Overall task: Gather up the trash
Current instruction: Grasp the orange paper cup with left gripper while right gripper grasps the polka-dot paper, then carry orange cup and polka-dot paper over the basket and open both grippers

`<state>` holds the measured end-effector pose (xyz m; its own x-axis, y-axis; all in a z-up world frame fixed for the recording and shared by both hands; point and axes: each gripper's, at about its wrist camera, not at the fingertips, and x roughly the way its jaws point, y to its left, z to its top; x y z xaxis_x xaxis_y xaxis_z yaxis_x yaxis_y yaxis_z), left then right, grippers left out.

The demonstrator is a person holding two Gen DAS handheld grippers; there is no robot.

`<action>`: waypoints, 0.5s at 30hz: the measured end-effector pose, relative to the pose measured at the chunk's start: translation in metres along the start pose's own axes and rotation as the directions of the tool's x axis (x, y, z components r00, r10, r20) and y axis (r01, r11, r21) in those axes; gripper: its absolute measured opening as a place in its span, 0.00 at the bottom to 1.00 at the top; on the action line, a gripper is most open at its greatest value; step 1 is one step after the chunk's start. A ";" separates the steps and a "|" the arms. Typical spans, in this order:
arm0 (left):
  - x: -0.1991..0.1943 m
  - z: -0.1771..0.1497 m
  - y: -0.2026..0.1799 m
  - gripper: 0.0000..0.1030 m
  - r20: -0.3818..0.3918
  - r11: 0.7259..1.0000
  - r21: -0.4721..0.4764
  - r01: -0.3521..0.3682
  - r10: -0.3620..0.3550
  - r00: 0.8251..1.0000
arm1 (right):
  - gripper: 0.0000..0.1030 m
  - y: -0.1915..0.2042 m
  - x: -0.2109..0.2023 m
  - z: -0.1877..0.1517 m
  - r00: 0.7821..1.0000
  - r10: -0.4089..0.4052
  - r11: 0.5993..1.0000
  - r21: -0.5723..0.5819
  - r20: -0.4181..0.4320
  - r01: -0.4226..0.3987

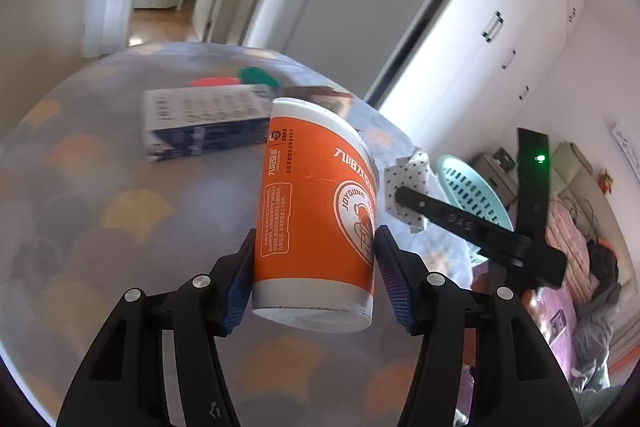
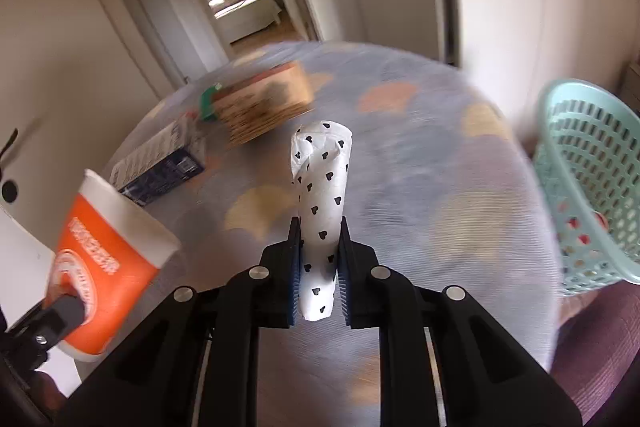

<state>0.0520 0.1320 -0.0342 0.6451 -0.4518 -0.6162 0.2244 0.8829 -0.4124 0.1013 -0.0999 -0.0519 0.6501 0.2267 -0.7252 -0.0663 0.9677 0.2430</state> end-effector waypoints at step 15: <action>0.065 0.041 -0.105 0.54 -0.037 0.985 0.129 0.118 -0.114 0.993 | 0.14 -0.092 -0.093 0.013 0.977 -0.147 0.985 0.112 0.157 0.130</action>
<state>0.1004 0.0154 -0.0034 0.5881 -0.5537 -0.5895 0.3908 0.8327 -0.3923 0.0567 -0.2115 0.0010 0.7637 0.0616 -0.6427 0.1044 0.9706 0.2170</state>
